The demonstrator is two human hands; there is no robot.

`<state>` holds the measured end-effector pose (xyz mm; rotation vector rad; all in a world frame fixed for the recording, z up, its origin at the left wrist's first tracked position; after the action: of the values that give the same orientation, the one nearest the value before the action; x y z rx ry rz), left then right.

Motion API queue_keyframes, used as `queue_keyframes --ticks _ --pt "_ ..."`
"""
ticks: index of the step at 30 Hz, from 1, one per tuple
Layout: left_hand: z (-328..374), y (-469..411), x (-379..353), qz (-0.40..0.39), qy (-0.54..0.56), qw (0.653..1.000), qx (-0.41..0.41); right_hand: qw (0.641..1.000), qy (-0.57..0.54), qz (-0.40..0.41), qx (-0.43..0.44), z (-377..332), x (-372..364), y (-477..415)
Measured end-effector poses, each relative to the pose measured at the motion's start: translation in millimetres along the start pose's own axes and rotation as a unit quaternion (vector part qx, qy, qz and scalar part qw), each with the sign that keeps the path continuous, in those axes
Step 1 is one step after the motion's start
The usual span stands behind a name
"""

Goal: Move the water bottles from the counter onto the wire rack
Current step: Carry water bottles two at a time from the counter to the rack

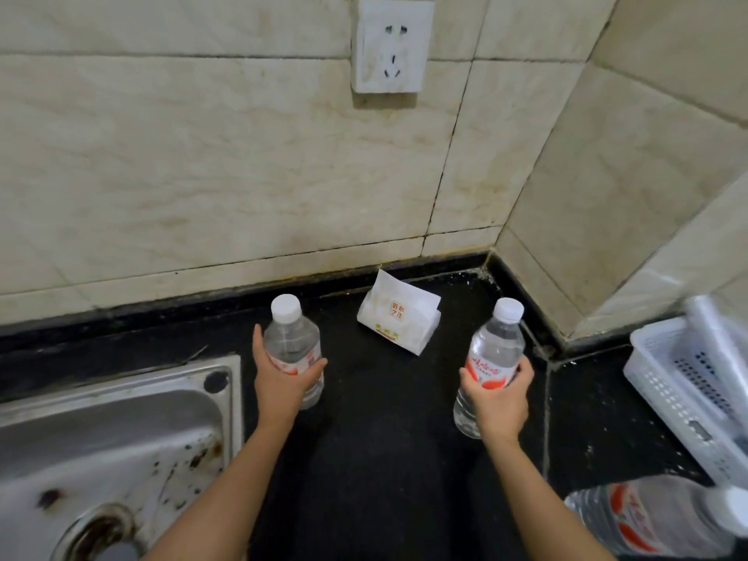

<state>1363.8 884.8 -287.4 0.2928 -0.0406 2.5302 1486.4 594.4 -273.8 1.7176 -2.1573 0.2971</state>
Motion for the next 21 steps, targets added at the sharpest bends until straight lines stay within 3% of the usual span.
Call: queue_keyframes --ticks 5,14,21 --pt "-2 16 0 0.049 -0.012 0.999 0.009 0.996 0.039 -0.080 0.028 8 3 -3" --pt "2 84 8 0.080 -0.058 0.994 0.040 0.993 0.018 -0.116 0.028 13 13 0" --pt "12 112 5 0.009 -0.095 0.995 0.027 0.990 0.027 -0.136 0.032 27 34 29"
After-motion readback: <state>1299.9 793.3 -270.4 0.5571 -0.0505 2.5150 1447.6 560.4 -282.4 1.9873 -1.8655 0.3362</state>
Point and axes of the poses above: each hand's wrist, its own y-axis away from the middle knuckle, its own x-axis out of the back of the hand, z = x × y, the point moved 4 cm from there along -y, towards the middle knuckle
